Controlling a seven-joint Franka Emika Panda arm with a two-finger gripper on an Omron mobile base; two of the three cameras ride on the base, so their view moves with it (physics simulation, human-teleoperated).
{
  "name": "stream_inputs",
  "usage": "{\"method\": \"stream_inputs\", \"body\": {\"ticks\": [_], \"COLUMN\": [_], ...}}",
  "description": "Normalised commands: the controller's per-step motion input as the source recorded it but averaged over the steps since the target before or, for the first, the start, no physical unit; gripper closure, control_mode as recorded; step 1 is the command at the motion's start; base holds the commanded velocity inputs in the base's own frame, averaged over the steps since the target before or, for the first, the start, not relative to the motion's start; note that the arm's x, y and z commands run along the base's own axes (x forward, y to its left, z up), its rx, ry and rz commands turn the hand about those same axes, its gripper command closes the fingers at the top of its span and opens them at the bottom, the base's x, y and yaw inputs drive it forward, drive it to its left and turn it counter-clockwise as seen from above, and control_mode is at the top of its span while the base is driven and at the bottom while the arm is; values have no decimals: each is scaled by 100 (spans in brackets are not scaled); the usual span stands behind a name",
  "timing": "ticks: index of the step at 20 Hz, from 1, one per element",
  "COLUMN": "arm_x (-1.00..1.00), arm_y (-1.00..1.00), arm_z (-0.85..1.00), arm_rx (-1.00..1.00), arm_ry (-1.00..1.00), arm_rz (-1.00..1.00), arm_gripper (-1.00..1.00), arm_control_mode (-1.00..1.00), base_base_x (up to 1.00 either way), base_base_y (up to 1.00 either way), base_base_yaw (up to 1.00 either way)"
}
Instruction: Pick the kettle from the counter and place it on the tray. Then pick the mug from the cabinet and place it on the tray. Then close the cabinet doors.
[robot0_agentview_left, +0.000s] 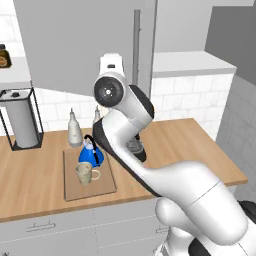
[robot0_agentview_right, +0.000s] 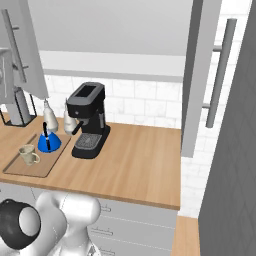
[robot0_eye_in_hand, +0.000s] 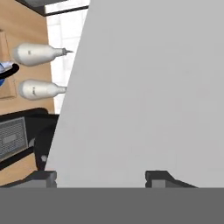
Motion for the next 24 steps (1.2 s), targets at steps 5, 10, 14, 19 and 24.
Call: {"method": "stream_inputs", "body": {"ticks": [5, 10, 14, 19, 24], "arm_x": [100, 98, 64, 53, 43], "arm_y": [-39, -29, -6, 2, 15], "arm_z": [-7, -21, -17, -12, -29], "arm_rx": [0, 0, 0, 0, -5], "arm_ry": [9, 14, 6, 9, 18], "arm_rz": [1, 16, 28, 22, 18], "arm_gripper": [-100, -100, -100, -100, -100], "arm_control_mode": [-100, -100, -100, -100, -100], "base_base_x": [0, 0, 0, 0, 0], "base_base_y": [0, 0, 0, 0, 0], "base_base_yaw": [0, 0, 0, 0, 0]}}
